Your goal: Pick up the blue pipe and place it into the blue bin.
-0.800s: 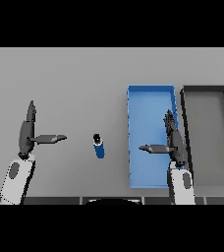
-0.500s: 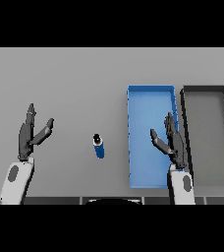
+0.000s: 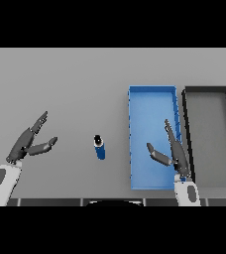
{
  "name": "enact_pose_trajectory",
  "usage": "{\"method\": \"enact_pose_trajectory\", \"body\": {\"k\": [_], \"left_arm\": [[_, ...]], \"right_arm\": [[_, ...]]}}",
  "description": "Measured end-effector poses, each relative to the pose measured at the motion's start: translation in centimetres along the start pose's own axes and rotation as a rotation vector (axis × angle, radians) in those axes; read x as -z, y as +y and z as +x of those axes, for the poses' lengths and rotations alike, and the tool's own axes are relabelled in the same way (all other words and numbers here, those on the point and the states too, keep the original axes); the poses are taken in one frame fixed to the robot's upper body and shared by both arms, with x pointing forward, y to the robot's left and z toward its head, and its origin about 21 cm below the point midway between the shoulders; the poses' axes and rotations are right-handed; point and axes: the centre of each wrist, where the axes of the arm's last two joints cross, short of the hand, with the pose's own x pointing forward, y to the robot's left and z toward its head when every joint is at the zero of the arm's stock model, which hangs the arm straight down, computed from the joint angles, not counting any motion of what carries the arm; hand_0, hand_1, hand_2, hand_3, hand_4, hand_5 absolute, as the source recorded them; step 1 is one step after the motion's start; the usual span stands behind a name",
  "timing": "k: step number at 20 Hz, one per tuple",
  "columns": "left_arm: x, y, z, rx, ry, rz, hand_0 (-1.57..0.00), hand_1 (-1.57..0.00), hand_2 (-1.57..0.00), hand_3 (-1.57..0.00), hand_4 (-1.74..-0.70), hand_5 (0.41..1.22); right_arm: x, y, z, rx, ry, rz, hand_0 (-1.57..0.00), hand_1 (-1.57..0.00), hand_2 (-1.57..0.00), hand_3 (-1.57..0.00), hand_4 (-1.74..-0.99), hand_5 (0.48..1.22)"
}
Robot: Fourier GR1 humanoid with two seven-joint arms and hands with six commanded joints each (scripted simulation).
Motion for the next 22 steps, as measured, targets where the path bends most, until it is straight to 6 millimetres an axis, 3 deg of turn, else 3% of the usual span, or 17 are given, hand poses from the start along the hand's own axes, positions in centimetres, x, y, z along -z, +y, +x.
{"method": "enact_pose_trajectory", "body": {"k": [6, 8, 12, 22], "left_arm": [[-0.7, -3.3, 1.0, -0.025, -0.019, -0.242, 0.0, 0.0, 0.0, 0.0, -1.14, 0.503], [-0.9, -5.4, 1.3, -0.036, -0.034, -0.311, 0.0, 0.0, 0.0, 0.0, -1.17, 0.49], [0.0, -8.9, 0.9, -0.009, -0.04, -0.351, 0.0, 0.0, 0.0, 0.0, -1.19, 0.466], [4.2, -13.6, -0.1, -0.073, -0.015, -0.388, 0.0, 0.0, 0.0, 0.0, -1.17, 0.464]], "right_arm": [[0.4, 0.1, 0.0, -0.005, -0.015, 0.026, 0.0, 0.0, 0.0, 0.0, -1.208, 0.611], [0.7, 0.2, 0.0, -0.01, -0.024, 0.031, 0.0, 0.0, 0.0, 0.0, -1.211, 0.613], [0.2, 0.8, 0.3, -0.001, -0.036, 0.027, 0.0, 0.0, 0.0, 0.0, -1.223, 0.619], [-0.5, 0.2, 0.3, 0.0, -0.026, 0.01, 0.0, 0.0, 0.0, 0.0, -1.208, 0.608]]}}
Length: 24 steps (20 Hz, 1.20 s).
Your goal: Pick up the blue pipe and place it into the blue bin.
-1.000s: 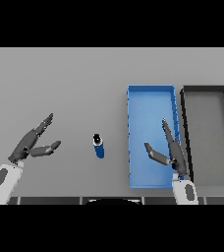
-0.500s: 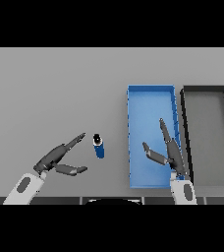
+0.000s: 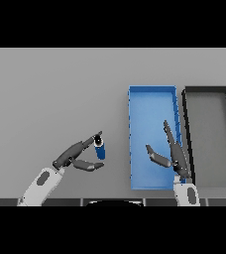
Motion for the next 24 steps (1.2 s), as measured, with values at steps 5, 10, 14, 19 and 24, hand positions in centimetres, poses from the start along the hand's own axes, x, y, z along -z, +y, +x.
{"method": "enact_pose_trajectory", "body": {"k": [5, 10, 14, 19, 24], "left_arm": [[2.6, -1.0, -0.6, 0.01, -0.03, -0.041, 0.0, 0.0, 0.0, 0.0, -1.17, 0.495], [4.1, -2.1, -0.8, -0.067, -0.074, -0.025, -0.03, -0.14, -0.22, -0.12, -1.29, 0.617], [4.5, -2.9, -0.8, -0.139, -0.085, -0.004, -0.72, -0.86, -0.9, -0.88, -1.48, 0.929], [5.0, -4.7, -0.9, -0.102, -0.129, -0.039, -1.29, -1.34, -1.35, -1.27, -1.65, 1.125], [4.8, -4.6, 0.6, -0.1, -0.225, 0.005, -1.48, -1.49, -1.5, -1.42, -1.71, 1.19]], "right_arm": [[0.3, -0.2, 0.1, 0.005, 0.019, -0.006, 0.0, 0.0, 0.0, 0.0, -1.204, 0.607], [-0.1, -0.1, 0.1, 0.005, 0.011, -0.011, 0.0, 0.0, 0.0, 0.0, -1.196, 0.605], [0.1, -0.4, -0.1, 0.009, 0.028, -0.018, 0.0, 0.0, 0.0, 0.0, -1.198, 0.604], [0.0, -0.8, -0.1, 0.01, 0.018, -0.009, 0.0, 0.0, 0.0, 0.0, -1.191, 0.602], [-0.2, -0.5, 0.0, 0.008, 0.013, -0.002, 0.0, 0.0, 0.0, 0.0, -1.187, 0.603]]}}
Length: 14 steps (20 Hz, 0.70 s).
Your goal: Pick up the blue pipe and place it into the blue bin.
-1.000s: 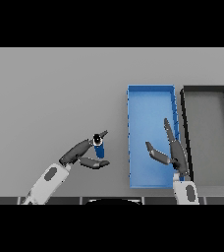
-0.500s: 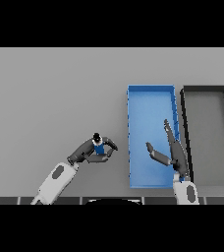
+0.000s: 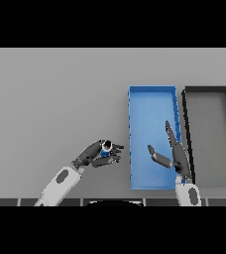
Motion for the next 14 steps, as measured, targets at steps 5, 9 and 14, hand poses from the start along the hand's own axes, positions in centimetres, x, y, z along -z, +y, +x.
{"method": "enact_pose_trajectory", "body": {"k": [5, 9, 14], "left_arm": [[1.2, -0.9, 3.3, -0.015, -0.11, -0.023, -1.54, -1.55, -1.55, -1.47, -1.73, 1.211], [1.9, -0.9, 5.4, 0.022, -0.094, -0.049, -1.56, -1.56, -1.56, -1.49, -1.74, 1.217], [2.0, -1.1, 6.0, 0.047, -0.061, -0.063, -1.57, -1.57, -1.57, -1.5, -1.74, 1.219]], "right_arm": [[0.2, -0.3, -0.1, -0.012, 0.001, -0.009, 0.0, 0.0, 0.0, 0.0, -1.164, 0.602], [-0.1, -0.8, -0.2, -0.023, -0.019, -0.012, 0.0, 0.0, 0.0, 0.0, -1.141, 0.603], [-0.4, -0.6, -0.1, -0.015, -0.023, -0.031, 0.0, 0.0, 0.0, 0.0, -1.141, 0.605]]}}
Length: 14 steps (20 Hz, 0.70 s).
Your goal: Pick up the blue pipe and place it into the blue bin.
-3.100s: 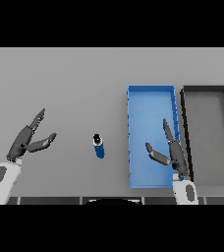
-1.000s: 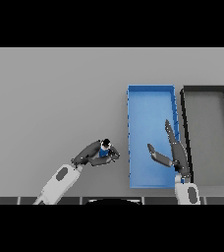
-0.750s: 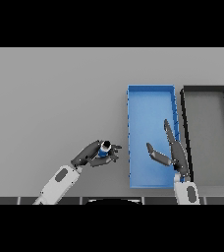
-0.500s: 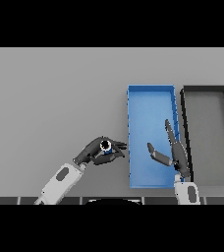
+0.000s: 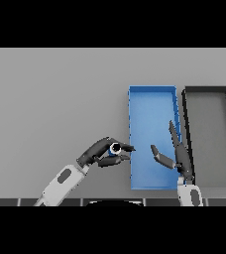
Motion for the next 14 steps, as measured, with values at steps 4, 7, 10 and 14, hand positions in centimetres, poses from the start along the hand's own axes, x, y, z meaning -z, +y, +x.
{"method": "enact_pose_trajectory", "body": {"k": [4, 7, 10, 14], "left_arm": [[-0.3, -0.2, -0.2, 0.003, -0.005, -0.006, -1.57, -1.57, -1.57, -1.49, -1.74, 1.219], [-0.1, -0.2, -0.4, 0.011, 0.014, -0.005, -1.57, -1.57, -1.57, -1.5, -1.74, 1.22], [0.2, 0.0, -0.3, 0.02, 0.017, -0.002, -1.57, -1.57, -1.57, -1.5, -1.74, 1.221], [0.3, -0.3, 0.0, 0.02, -0.001, -0.017, -1.57, -1.57, -1.57, -1.49, -1.74, 1.221]], "right_arm": [[-0.2, 0.3, -0.1, 0.009, 0.006, -0.009, 0.0, 0.0, 0.0, 0.0, -1.176, 0.605], [0.3, -0.1, 0.5, 0.081, -0.073, 0.034, 0.0, 0.0, 0.0, 0.0, -1.195, 0.608], [0.6, -2.4, 3.5, 0.204, -0.208, 0.202, 0.0, 0.0, 0.0, 0.0, -1.256, 0.558], [1.7, -3.2, 8.1, 0.182, -0.233, 0.448, 0.0, 0.0, 0.0, 0.0, -1.319, 0.501]]}}
